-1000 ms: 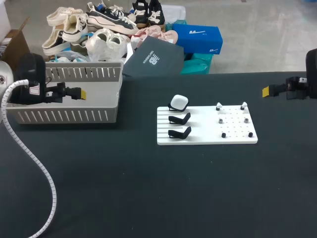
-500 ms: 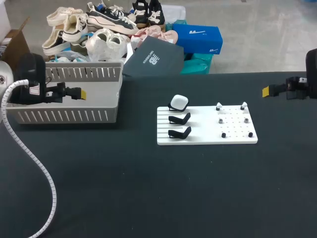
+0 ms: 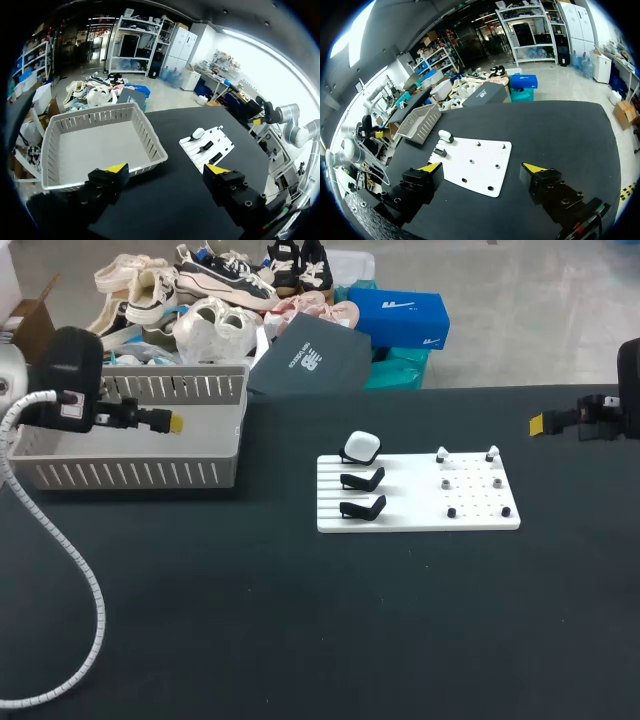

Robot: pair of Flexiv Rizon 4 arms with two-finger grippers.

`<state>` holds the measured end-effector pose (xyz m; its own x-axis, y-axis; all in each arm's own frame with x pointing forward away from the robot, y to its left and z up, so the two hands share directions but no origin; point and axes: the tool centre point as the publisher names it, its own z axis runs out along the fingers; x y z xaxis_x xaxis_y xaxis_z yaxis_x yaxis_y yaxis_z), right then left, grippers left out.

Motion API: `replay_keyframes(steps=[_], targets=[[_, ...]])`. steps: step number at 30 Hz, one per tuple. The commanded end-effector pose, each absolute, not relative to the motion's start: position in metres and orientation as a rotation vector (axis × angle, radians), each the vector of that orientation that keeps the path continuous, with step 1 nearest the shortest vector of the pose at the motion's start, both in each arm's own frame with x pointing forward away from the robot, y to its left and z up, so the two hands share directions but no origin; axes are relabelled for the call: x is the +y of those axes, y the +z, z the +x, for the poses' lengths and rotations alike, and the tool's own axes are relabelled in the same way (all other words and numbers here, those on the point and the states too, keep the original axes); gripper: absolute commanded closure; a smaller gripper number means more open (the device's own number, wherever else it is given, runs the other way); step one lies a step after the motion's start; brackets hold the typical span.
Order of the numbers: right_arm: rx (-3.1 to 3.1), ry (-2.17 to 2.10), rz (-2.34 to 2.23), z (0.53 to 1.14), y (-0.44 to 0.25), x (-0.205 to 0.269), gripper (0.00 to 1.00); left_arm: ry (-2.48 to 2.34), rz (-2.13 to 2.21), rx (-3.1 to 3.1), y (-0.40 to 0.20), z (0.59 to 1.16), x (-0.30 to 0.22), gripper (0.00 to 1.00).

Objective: Pick up each earbud case from the left stands, insert the matching earbuds, close the lid, and place the case in the box.

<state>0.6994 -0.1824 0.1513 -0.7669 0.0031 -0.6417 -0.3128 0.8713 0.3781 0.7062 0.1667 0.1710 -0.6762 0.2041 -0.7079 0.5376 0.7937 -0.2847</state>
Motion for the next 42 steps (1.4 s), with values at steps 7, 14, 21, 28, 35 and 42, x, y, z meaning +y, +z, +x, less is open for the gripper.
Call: replay_keyframes(steps=[7, 14, 21, 28, 35, 42], targets=[[2.376, 0.634, -0.229, 0.701, 0.15, -0.184, 0.0, -0.839, 1.084, 1.979, 0.172, 0.735, 0.138, 0.0], [2.376, 0.634, -0.229, 0.701, 0.15, -0.184, 0.0, -0.857, 1.319, 1.814, 0.17, 0.757, 0.105, 0.0], [2.376, 0.634, -0.229, 0.701, 0.15, -0.184, 0.0, -0.862, 1.498, 1.704, 0.151, 0.776, 0.07, 0.0], [2.376, 0.634, -0.229, 0.701, 0.15, -0.184, 0.0, -0.838, 1.618, 1.597, 0.128, 0.79, 0.032, 0.0], [2.376, 0.634, -0.229, 0.701, 0.15, -0.184, 0.0, -0.934, 1.65, 1.629, 0.105, 0.8, 0.007, 0.0], [2.376, 0.634, -0.229, 0.701, 0.15, -0.184, 0.0, -0.962, 1.66, 1.624, 0.085, 0.805, -0.016, 0.0]])
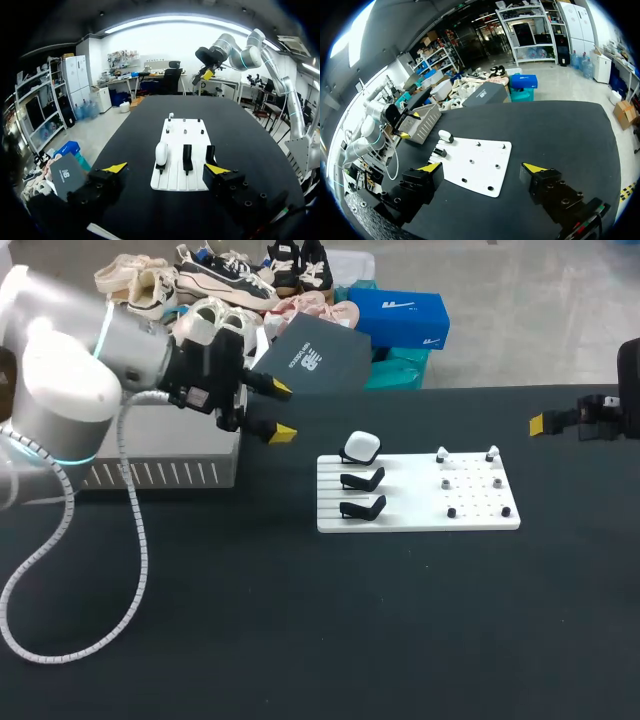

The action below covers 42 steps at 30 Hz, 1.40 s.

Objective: Pick up each earbud case from the left stands, insert the matching earbuds, close the lid, and place the case in the box.

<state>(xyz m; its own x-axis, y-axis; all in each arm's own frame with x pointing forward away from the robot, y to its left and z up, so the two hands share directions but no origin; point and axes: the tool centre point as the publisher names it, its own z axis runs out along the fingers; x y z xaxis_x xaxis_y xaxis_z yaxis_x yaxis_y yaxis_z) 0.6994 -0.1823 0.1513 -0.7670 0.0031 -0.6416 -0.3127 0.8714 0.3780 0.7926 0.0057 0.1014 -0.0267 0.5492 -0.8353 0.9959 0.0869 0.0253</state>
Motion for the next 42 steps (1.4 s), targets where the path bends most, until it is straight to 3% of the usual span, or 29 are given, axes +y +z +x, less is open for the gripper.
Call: replay_keyframes(steps=[1, 6, 14, 15, 18, 21, 30, 39, 42], targets=[[2.376, 0.634, -0.229, 0.701, 0.15, -0.184, 0.0, -0.962, 1.663, 1.619, 0.082, 0.805, -0.018, 0.0], [2.376, 0.634, -0.229, 0.701, 0.15, -0.184, 0.0, -0.98, 1.669, 1.605, 0.07, 0.806, -0.025, 0.0], [2.376, 0.634, -0.229, 0.701, 0.15, -0.184, 0.0, -0.995, 1.652, 1.61, 0.054, 0.806, -0.032, 0.1], [2.376, 0.634, -0.229, 0.701, 0.15, -0.184, 0.0, -1.0, 1.65, 1.611, 0.053, 0.806, -0.032, 0.13], [2.376, 0.634, -0.229, 0.701, 0.15, -0.184, 0.0, -1.007, 1.623, 1.624, 0.048, 0.809, -0.036, 0.41], [2.376, 0.634, -0.229, 0.701, 0.15, -0.184, 0.0, -1.019, 1.591, 1.647, 0.045, 0.813, -0.04, 0.49], [2.376, 0.634, -0.229, 0.701, 0.15, -0.184, 0.0, -1.03, 1.568, 1.648, 0.04, 0.812, -0.05, 0.39], [2.376, 0.634, -0.229, 0.701, 0.15, -0.184, 0.0, -1.045, 1.575, 1.646, 0.033, 0.808, -0.063, 0.46], [2.376, 0.634, -0.229, 0.701, 0.15, -0.184, 0.0, -1.04, 1.571, 1.657, 0.029, 0.809, -0.066, 0.37]])
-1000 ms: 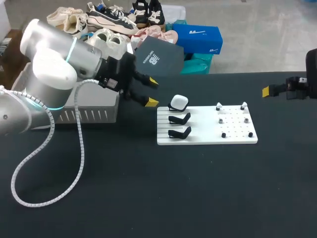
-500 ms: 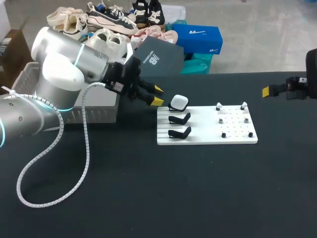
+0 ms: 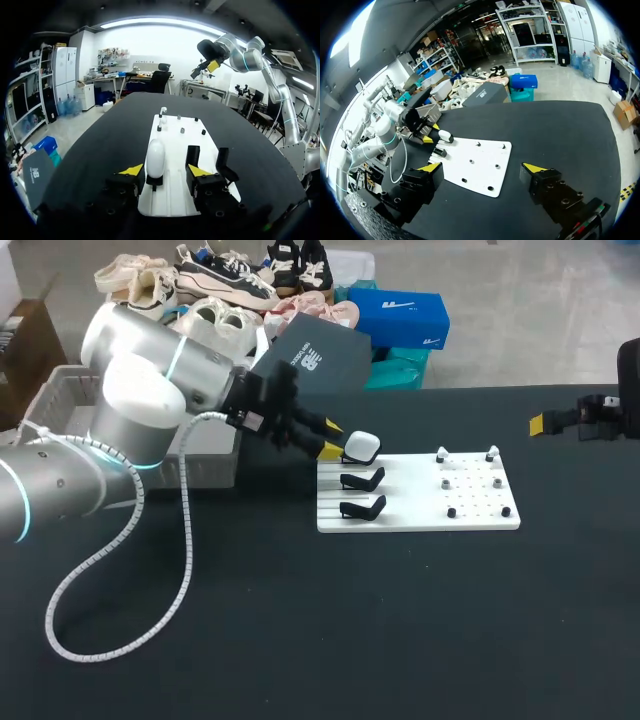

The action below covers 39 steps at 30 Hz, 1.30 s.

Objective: Pick up each earbud case from the left stands, insert the matching earbuds, close the lid, and place the case in the box.

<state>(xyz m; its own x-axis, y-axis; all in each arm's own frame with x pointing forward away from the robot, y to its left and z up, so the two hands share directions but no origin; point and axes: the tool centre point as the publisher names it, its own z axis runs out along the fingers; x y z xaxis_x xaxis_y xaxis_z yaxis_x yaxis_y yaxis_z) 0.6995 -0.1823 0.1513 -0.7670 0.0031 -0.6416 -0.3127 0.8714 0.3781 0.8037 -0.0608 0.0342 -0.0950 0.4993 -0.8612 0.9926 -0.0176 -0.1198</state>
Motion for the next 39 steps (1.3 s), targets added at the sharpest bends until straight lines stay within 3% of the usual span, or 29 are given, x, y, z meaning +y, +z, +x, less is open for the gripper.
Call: replay_keyframes(steps=[1, 4, 10, 15, 39], targets=[[2.376, 0.634, -0.229, 0.701, 0.15, -0.184, 0.0, -1.039, 1.571, 1.658, 0.028, 0.81, -0.067, 0.35], [2.376, 0.634, -0.229, 0.701, 0.15, -0.184, 0.0, -1.04, 1.563, 1.669, 0.026, 0.813, -0.07, 0.35], [2.376, 0.634, -0.229, 0.701, 0.15, -0.184, 0.0, -1.038, 1.544, 1.676, 0.024, 0.818, -0.075, 0.5], [2.376, 0.634, -0.229, 0.701, 0.15, -0.184, 0.0, -1.04, 1.536, 1.676, 0.023, 0.82, -0.078, 0.55], [2.376, 0.634, -0.229, 0.701, 0.15, -0.184, 0.0, -1.065, 1.547, 1.659, 0.018, 0.82, -0.092, 0.55]])
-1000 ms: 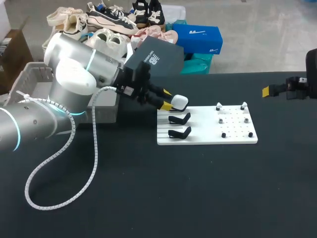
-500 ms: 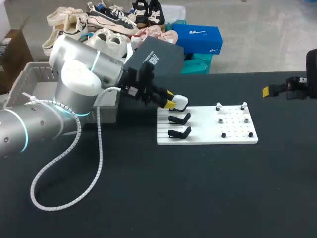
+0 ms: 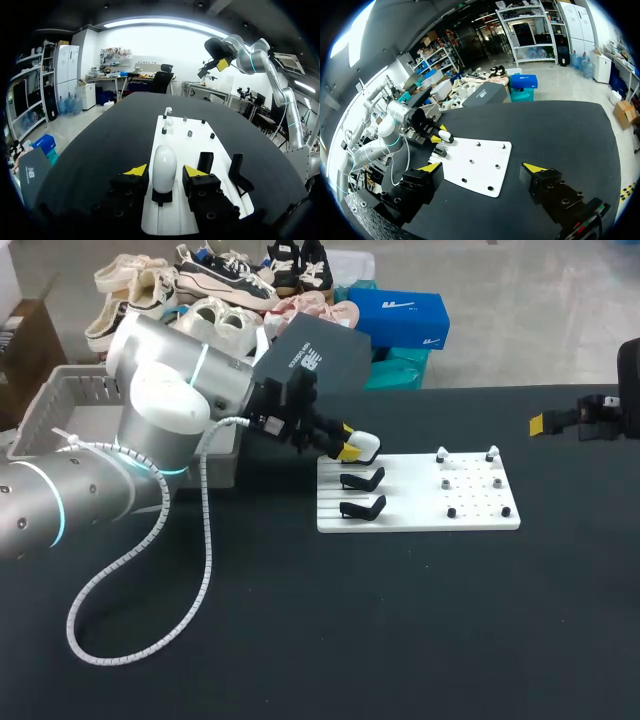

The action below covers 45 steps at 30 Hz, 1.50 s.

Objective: Pick up each earbud case from the left stands, insert the matching earbuds, close the lid, and place the case in the box.

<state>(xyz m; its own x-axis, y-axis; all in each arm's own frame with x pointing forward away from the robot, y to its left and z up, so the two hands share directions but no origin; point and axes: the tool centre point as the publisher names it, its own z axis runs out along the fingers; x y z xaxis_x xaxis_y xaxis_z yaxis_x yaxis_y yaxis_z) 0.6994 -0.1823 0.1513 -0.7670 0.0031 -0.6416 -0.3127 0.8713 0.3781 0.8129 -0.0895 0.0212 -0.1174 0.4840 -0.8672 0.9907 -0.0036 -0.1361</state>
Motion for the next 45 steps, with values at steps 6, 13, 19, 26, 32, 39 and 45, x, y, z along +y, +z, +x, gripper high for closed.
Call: replay_keyframes(steps=[6, 13, 19, 26, 32, 39, 45], targets=[[2.376, 0.634, -0.229, 0.701, 0.15, -0.184, 0.0, -1.059, 1.552, 1.667, 0.014, 0.819, -0.092, 0.57], [2.376, 0.634, -0.229, 0.701, 0.15, -0.184, 0.0, -1.059, 1.537, 1.669, 0.015, 0.82, -0.092, 0.58], [2.376, 0.634, -0.229, 0.701, 0.15, -0.184, 0.0, -1.064, 1.539, 1.659, 0.015, 0.817, -0.093, 0.66], [2.376, 0.634, -0.229, 0.701, 0.15, -0.184, 0.0, -1.074, 1.536, 1.647, 0.016, 0.813, -0.095, 1.0], [2.376, 0.634, -0.229, 0.701, 0.15, -0.184, 0.0, -1.084, 1.487, 1.623, 0.032, 0.811, -0.084, 1.0], [2.376, 0.634, -0.229, 0.701, 0.15, -0.184, 0.0, -1.123, 1.437, 1.524, 0.08, 0.792, -0.071, 1.0], [2.376, 0.634, -0.229, 0.701, 0.15, -0.184, 0.0, -1.146, 1.403, 1.376, 0.128, 0.754, -0.072, 1.0]])
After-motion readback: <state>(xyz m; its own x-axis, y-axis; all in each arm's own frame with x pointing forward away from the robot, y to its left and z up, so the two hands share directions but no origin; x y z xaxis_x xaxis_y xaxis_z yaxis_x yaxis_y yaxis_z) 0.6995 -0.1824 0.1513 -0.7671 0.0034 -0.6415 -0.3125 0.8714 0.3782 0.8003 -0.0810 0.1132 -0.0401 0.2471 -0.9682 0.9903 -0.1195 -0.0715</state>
